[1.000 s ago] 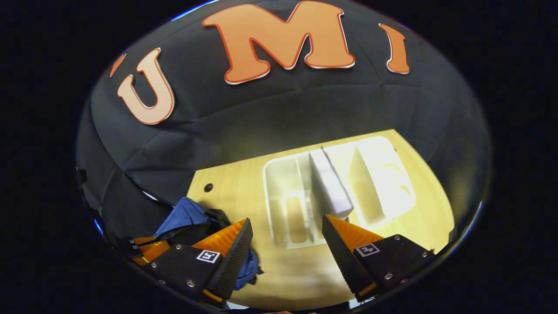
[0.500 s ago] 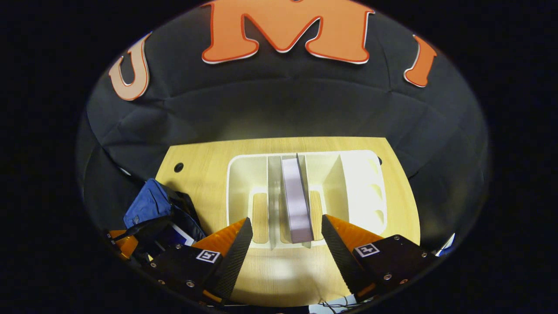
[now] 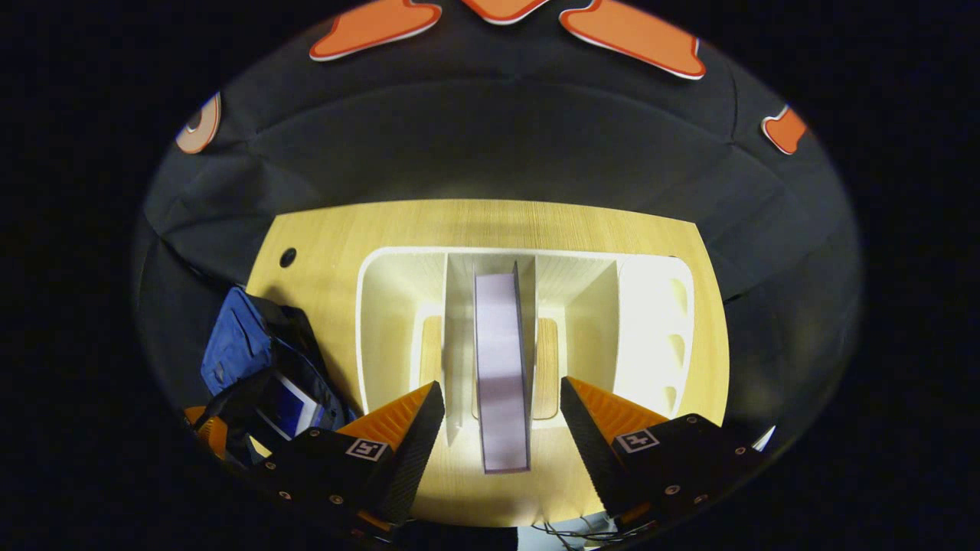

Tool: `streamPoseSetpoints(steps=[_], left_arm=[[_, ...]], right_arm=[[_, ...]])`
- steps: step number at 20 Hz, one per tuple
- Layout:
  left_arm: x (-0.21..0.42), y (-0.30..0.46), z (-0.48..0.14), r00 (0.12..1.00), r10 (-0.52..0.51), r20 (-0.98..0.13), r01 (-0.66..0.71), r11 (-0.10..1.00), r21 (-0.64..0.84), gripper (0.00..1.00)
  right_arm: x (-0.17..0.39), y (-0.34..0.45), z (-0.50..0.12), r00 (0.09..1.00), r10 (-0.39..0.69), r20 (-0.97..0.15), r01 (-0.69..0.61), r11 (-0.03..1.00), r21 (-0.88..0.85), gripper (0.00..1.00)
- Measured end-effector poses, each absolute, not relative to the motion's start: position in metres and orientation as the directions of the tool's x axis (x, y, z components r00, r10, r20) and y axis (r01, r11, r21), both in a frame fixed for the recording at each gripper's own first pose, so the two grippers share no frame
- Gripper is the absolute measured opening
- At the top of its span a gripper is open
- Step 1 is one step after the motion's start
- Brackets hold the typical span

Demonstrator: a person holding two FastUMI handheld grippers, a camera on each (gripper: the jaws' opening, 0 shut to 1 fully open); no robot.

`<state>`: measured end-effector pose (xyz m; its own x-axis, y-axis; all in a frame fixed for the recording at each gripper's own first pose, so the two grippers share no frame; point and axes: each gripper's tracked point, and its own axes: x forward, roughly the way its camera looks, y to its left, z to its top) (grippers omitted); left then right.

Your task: Open the schoolbag, grab two books from the bookshelf and put them into the schoolbag.

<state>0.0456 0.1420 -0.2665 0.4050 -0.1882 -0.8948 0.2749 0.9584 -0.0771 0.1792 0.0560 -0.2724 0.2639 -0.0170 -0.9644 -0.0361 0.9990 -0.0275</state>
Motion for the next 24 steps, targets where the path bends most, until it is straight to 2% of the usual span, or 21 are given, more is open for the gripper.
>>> streamPoseSetpoints(steps=[2,3,5,7,9,10,11,12,13,14,15,20,24], left_arm=[[0.048,0.143,-0.267,0.402,-0.187,-0.896,0.272,0.959,-0.078,0.07],[0.045,0.143,-0.267,0.401,-0.186,-0.897,0.271,0.959,-0.078,0.04],[0.046,0.144,-0.267,0.402,-0.187,-0.896,0.267,0.960,-0.081,0.07],[0.046,0.144,-0.269,0.400,-0.188,-0.897,0.264,0.961,-0.083,0.04],[0.046,0.144,-0.270,0.398,-0.186,-0.898,0.262,0.962,-0.083,0.07],[0.045,0.144,-0.270,0.399,-0.186,-0.898,0.261,0.962,-0.084,0.07],[0.045,0.144,-0.270,0.399,-0.186,-0.898,0.260,0.962,-0.083,0.07],[0.044,0.143,-0.270,0.398,-0.187,-0.898,0.260,0.962,-0.085,0.07],[0.043,0.144,-0.269,0.397,-0.189,-0.898,0.260,0.962,-0.088,0.07],[0.043,0.143,-0.270,0.395,-0.192,-0.898,0.259,0.961,-0.092,0.07],[0.043,0.144,-0.270,0.394,-0.191,-0.899,0.259,0.962,-0.090,0.07],[0.040,0.142,-0.274,0.390,-0.199,-0.899,0.271,0.958,-0.095,0.07],[0.040,0.140,-0.273,0.391,-0.201,-0.898,0.282,0.955,-0.091,0.07]], right_arm=[[0.179,0.060,-0.277,0.227,-0.001,-0.974,-0.048,0.999,-0.012,0.88],[0.178,0.062,-0.280,0.200,0.005,-0.980,-0.060,0.998,-0.008,0.84],[0.180,0.062,-0.291,0.184,-0.021,-0.983,-0.072,0.997,-0.035,0.79],[0.180,0.063,-0.298,0.172,-0.039,-0.984,-0.079,0.995,-0.054,0.69],[0.179,0.060,-0.305,0.151,-0.060,-0.987,-0.090,0.993,-0.074,0.60],[0.179,0.059,-0.312,0.146,-0.070,-0.987,-0.088,0.993,-0.083,0.58],[0.177,0.061,-0.313,0.131,-0.062,-0.989,-0.095,0.993,-0.075,0.60],[0.175,0.065,-0.316,0.123,-0.049,-0.991,-0.091,0.994,-0.060,0.50],[0.175,0.070,-0.318,0.115,-0.029,-0.993,-0.086,0.996,-0.039,0.48],[0.175,0.070,-0.317,0.115,-0.026,-0.993,-0.078,0.996,-0.035,0.39],[0.176,0.070,-0.318,0.118,-0.025,-0.993,-0.083,0.996,-0.035,0.41],[0.171,0.069,-0.304,0.133,0.017,-0.991,-0.070,0.997,0.008,0.40],[0.167,0.060,-0.276,0.178,0.054,-0.983,-0.050,0.998,0.046,0.40]])
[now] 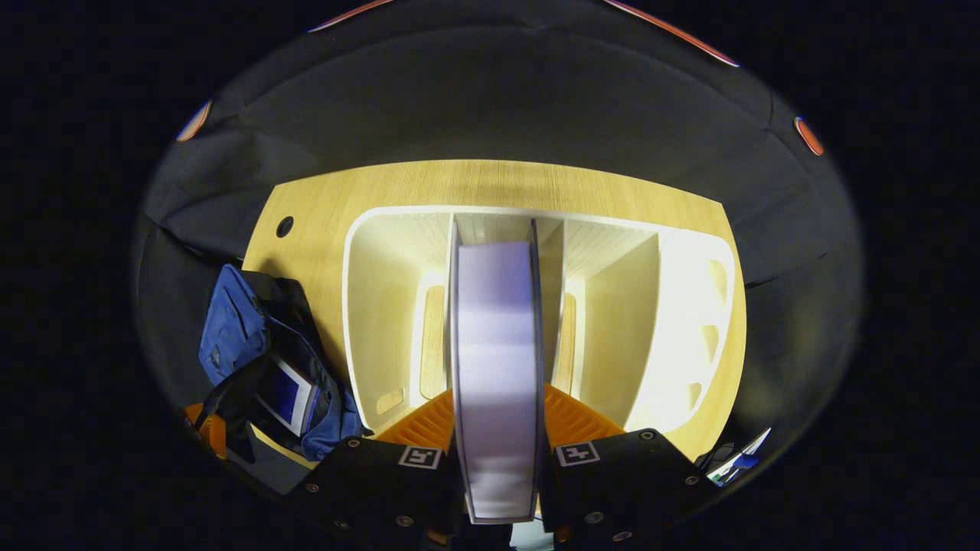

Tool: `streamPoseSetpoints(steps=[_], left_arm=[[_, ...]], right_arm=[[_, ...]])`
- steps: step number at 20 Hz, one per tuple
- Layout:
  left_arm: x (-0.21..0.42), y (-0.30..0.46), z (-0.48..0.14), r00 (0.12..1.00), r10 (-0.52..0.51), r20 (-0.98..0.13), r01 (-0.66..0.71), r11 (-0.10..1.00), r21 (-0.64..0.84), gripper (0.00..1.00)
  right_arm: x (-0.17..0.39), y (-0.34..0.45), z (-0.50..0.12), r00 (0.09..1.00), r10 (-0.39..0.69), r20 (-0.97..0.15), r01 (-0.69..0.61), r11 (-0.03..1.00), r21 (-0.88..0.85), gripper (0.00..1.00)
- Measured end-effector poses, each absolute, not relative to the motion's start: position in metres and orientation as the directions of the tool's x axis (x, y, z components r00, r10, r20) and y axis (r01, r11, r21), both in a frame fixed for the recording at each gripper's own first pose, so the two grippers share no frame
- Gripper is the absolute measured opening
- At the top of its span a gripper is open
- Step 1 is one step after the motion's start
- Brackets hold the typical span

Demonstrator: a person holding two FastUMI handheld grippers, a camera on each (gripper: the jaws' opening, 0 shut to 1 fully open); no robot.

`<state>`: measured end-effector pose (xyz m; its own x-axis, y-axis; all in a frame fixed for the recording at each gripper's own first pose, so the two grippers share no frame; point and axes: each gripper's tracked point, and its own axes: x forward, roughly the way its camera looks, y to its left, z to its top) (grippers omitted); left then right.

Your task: Open the schoolbag, grab two books from the bookshelf and put them into the schoolbag.

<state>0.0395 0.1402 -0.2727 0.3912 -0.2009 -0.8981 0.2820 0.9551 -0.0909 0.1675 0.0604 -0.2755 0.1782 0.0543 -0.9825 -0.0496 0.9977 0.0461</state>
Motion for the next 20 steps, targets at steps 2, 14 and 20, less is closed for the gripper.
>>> streamPoseSetpoints(steps=[2,14,20], left_arm=[[0.039,0.139,-0.273,0.392,-0.199,-0.898,0.298,0.951,-0.081,0.07],[0.032,0.128,-0.273,0.399,-0.213,-0.892,0.353,0.933,-0.065,0.07],[0.031,0.128,-0.275,0.399,-0.231,-0.887,0.362,0.929,-0.079,0.07]], right_arm=[[0.161,0.054,-0.259,0.202,0.073,-0.977,-0.043,0.997,0.066,0.39],[0.138,0.039,-0.144,0.423,0.137,-0.896,-0.043,0.990,0.131,0.39],[0.125,0.058,-0.125,0.446,0.207,-0.871,-0.057,0.977,0.204,0.37]])
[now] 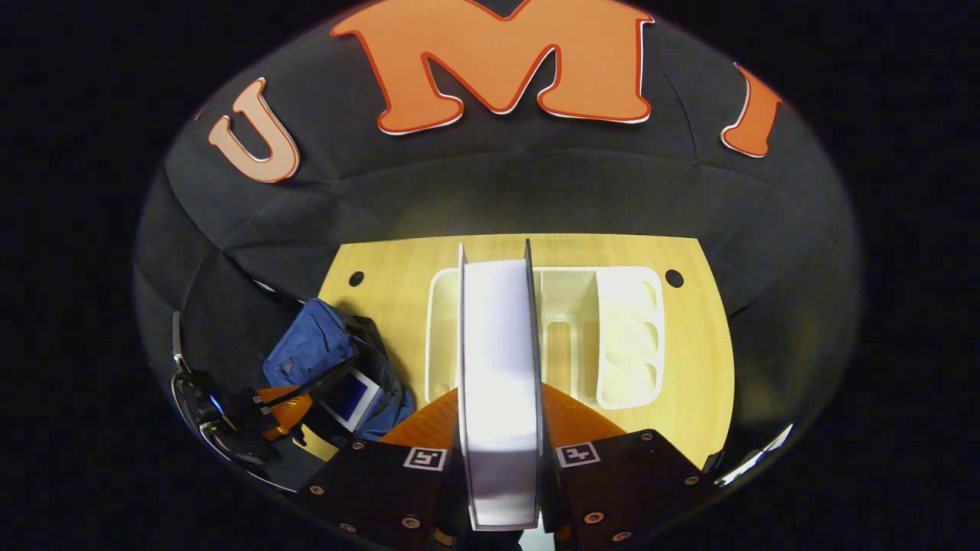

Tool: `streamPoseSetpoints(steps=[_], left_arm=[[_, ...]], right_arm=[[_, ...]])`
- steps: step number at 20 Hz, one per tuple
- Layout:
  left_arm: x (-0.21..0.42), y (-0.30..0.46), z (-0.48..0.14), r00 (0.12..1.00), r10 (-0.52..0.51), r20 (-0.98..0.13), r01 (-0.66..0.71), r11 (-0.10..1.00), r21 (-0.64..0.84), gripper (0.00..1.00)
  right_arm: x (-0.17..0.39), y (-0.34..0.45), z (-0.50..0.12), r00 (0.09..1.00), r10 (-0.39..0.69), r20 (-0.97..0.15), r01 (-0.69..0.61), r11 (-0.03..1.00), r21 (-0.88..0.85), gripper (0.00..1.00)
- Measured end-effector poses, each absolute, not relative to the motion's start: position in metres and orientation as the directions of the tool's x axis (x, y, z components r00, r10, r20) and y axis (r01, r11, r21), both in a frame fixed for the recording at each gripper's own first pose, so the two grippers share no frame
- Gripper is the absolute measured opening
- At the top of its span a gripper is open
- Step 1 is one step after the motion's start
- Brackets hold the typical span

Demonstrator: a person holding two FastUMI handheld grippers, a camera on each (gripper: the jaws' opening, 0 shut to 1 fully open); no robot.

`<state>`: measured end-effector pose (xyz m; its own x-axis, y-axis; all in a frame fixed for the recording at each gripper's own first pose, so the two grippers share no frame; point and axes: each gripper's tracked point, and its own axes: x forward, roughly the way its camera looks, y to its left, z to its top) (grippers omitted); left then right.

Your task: Open the schoolbag, grab two books from the bookshelf and put them into the schoolbag.

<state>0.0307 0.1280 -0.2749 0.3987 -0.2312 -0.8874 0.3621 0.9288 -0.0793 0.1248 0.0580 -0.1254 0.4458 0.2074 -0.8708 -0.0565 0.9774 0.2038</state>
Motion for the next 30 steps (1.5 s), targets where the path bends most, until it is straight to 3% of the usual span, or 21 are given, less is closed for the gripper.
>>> streamPoseSetpoints(steps=[5,16,23,30], left_arm=[[0.037,0.134,-0.268,0.426,-0.228,-0.875,0.352,0.933,-0.072,0.07],[0.057,0.172,-0.237,0.502,-0.180,-0.846,0.332,0.943,-0.004,0.06],[0.060,0.197,-0.224,0.508,-0.171,-0.844,0.288,0.957,-0.020,0.06],[0.060,0.209,-0.221,0.490,-0.188,-0.851,0.280,0.959,-0.050,0.06]], right_arm=[[0.103,0.089,-0.108,0.470,0.332,-0.818,-0.065,0.937,0.344,0.37],[0.048,0.181,-0.153,0.374,0.605,-0.703,0.020,0.752,0.659,0.37],[0.027,0.234,-0.201,0.357,0.678,-0.643,0.177,0.627,0.759,0.37],[0.020,0.285,-0.244,0.411,0.644,-0.645,0.217,0.618,0.756,0.37]])
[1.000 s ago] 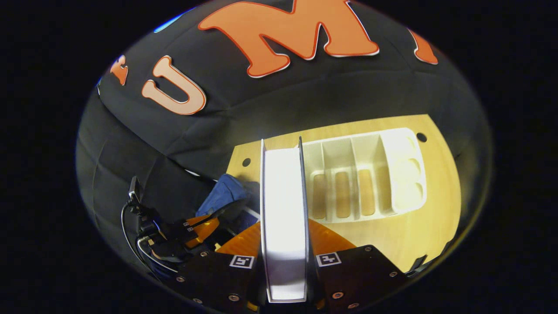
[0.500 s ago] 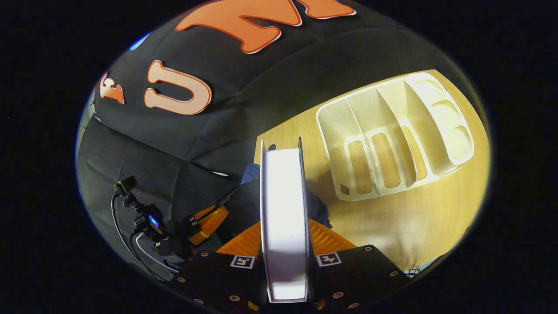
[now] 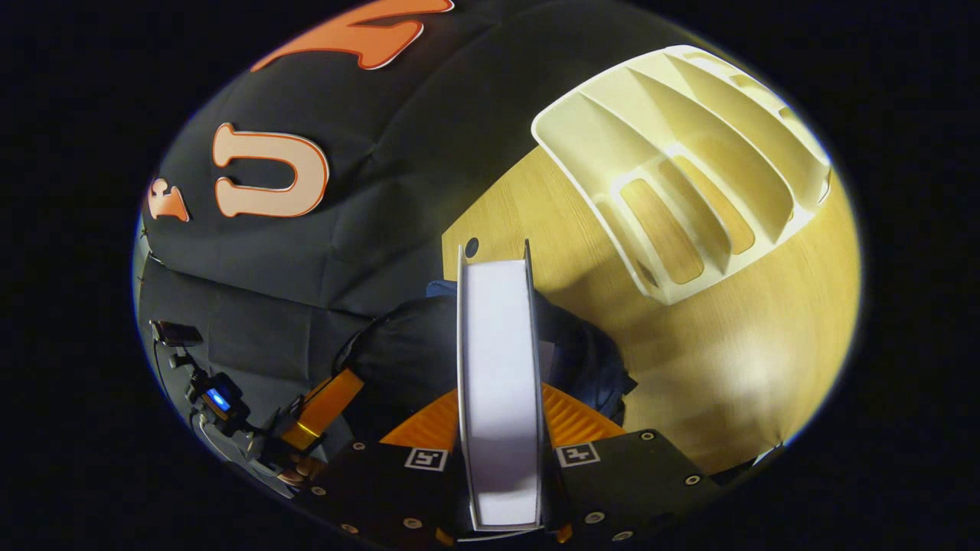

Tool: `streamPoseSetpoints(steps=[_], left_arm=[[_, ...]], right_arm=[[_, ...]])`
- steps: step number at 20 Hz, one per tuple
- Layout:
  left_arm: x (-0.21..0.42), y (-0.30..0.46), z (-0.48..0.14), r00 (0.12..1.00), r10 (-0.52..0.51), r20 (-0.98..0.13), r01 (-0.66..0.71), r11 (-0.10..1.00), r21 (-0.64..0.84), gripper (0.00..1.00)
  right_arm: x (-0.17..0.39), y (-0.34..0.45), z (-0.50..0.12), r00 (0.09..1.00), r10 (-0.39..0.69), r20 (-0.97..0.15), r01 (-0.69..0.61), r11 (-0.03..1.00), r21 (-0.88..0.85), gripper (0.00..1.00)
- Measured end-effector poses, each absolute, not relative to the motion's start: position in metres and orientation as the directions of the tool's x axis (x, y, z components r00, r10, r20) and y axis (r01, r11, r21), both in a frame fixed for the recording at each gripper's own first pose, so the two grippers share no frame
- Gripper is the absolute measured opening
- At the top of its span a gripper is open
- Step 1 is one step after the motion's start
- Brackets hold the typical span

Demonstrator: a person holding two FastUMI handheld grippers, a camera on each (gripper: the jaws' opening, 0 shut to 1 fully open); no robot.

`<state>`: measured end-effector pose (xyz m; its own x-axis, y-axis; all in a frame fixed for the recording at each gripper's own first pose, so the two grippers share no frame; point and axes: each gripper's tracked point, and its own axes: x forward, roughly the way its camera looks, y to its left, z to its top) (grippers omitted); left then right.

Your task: Open the schoolbag, grab two books from the bookshelf and put them into the schoolbag.

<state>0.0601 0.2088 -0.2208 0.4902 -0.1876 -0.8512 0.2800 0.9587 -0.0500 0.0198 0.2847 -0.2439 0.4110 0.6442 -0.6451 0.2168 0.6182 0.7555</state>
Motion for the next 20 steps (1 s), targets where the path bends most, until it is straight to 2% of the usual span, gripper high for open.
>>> streamPoseSetpoints(steps=[2,4,8,14,20], left_arm=[[0.059,0.206,-0.223,0.481,-0.201,-0.853,0.283,0.957,-0.065,0.06],[0.059,0.203,-0.222,0.473,-0.215,-0.855,0.291,0.954,-0.079,0.07],[0.058,0.201,-0.221,0.462,-0.219,-0.859,0.324,0.944,-0.066,0.07],[0.057,0.196,-0.216,0.459,-0.222,-0.860,0.386,0.922,-0.032,0.07],[0.048,0.177,-0.218,0.429,-0.246,-0.869,0.452,0.892,-0.029,0.07]], right_arm=[[0.013,0.301,-0.254,0.395,0.659,-0.640,0.229,0.604,0.763,0.37],[0.014,0.324,-0.261,0.408,0.675,-0.615,0.260,0.560,0.786,0.37],[0.011,0.356,-0.276,0.433,0.677,-0.595,0.261,0.538,0.801,0.37],[0.026,0.376,-0.287,0.503,0.653,-0.566,0.290,0.490,0.822,0.37],[0.029,0.396,-0.296,0.525,0.648,-0.552,0.314,0.456,0.833,0.37]])
